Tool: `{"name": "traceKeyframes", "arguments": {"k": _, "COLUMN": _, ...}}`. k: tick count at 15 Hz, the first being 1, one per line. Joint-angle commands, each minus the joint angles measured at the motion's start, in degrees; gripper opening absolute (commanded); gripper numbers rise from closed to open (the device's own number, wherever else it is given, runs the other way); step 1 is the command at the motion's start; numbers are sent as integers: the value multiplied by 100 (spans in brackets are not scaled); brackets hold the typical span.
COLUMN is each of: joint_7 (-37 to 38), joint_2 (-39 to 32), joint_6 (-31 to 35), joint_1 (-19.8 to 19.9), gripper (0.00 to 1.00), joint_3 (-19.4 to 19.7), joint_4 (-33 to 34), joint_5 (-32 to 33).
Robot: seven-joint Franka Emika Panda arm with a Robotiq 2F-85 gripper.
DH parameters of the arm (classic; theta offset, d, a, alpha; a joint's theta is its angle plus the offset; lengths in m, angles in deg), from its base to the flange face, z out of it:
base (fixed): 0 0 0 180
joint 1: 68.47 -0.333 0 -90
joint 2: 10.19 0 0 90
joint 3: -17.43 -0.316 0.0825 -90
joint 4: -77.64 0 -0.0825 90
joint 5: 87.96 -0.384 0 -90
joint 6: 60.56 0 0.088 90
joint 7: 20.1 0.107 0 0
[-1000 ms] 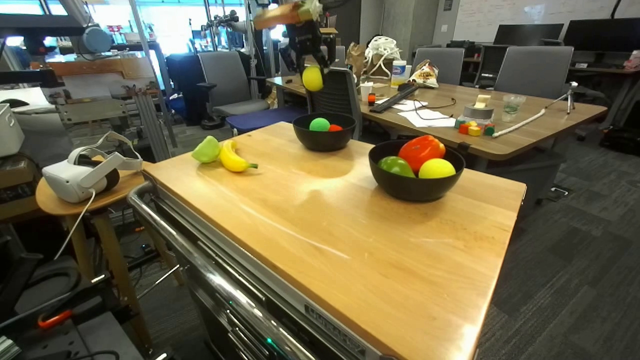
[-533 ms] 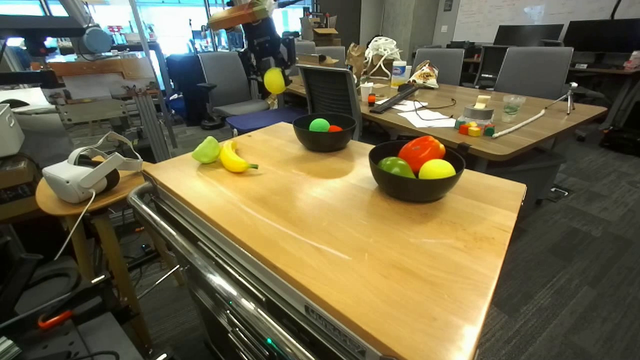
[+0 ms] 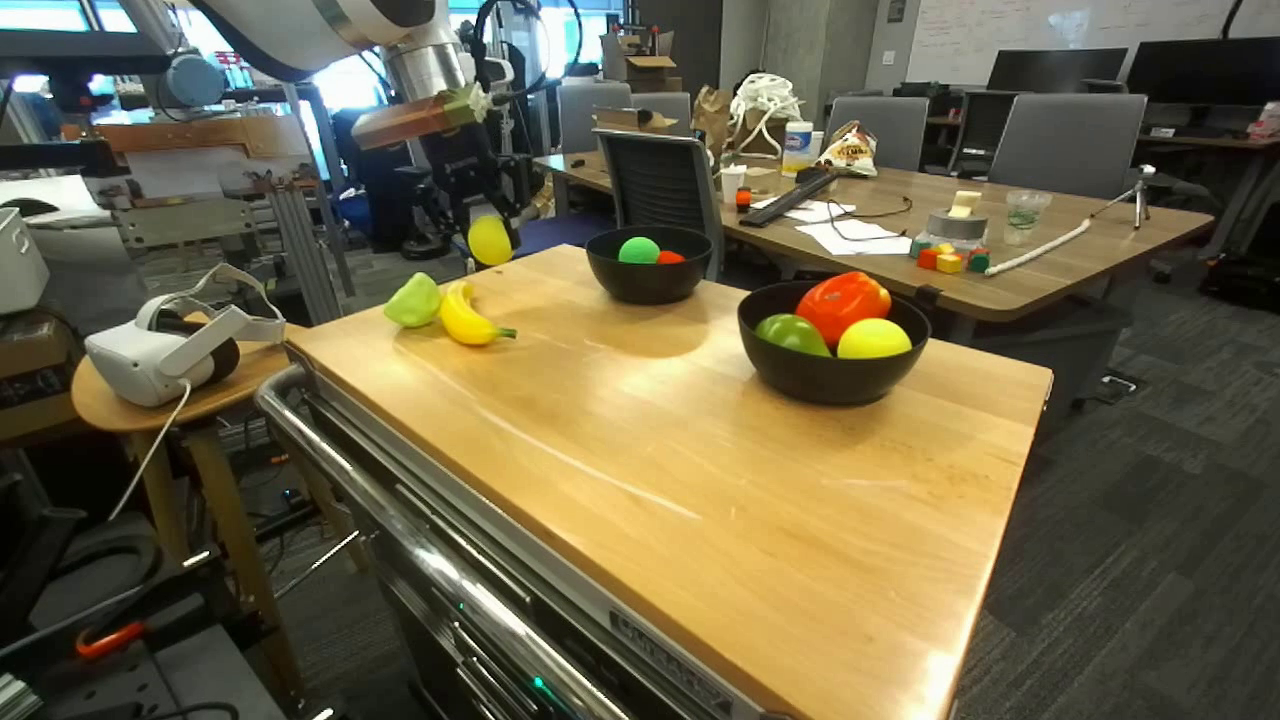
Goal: Remove the fruits and vegetables from the black bowls and place them on the countertop
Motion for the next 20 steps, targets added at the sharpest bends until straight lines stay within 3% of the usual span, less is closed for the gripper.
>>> {"name": "traceKeyframes", "arguments": {"k": 1, "joint_7": 171, "joint_2": 295, "joint_6": 526, "joint_1": -13, "gripper": 28, "joint_3": -21, "joint_4": -656, "joint_5": 387}}
{"name": "traceKeyframes", "arguments": {"k": 6, "joint_7": 145, "joint_2": 262, "joint_6": 880, "joint_1": 11, "gripper": 28, "joint_3": -4, "joint_4": -832, "joint_5": 549}}
{"name": "traceKeyframes", "arguments": {"k": 7, "joint_7": 93, "joint_2": 235, "joint_6": 887, "joint_1": 30, "gripper": 78, "joint_3": -7, "joint_4": -766, "joint_5": 491}}
{"name": "traceKeyframes", "arguments": {"k": 8, "joint_7": 50, "joint_2": 210, "joint_6": 858, "joint_1": 42, "gripper": 78, "joint_3": -1, "joint_4": -642, "joint_5": 467}}
{"name": "traceKeyframes", "arguments": {"k": 11, "joint_7": -237, "joint_2": 237, "joint_6": 644, "joint_1": 103, "gripper": 99, "joint_3": -14, "joint_4": -239, "joint_5": 347}}
{"name": "traceKeyframes", "arguments": {"k": 14, "joint_7": -579, "joint_2": 248, "joint_6": 348, "joint_1": 158, "gripper": 100, "joint_3": 2, "joint_4": 351, "joint_5": 374}}
{"name": "traceKeyframes", "arguments": {"k": 17, "joint_7": -565, "joint_2": 98, "joint_6": 619, "joint_1": 264, "gripper": 100, "joint_3": 127, "joint_4": 914, "joint_5": 518}}
{"name": "traceKeyframes", "arguments": {"k": 20, "joint_7": -914, "joint_2": -344, "joint_6": 1237, "joint_1": 612, "gripper": 100, "joint_3": 187, "joint_4": 1391, "joint_5": 6}}
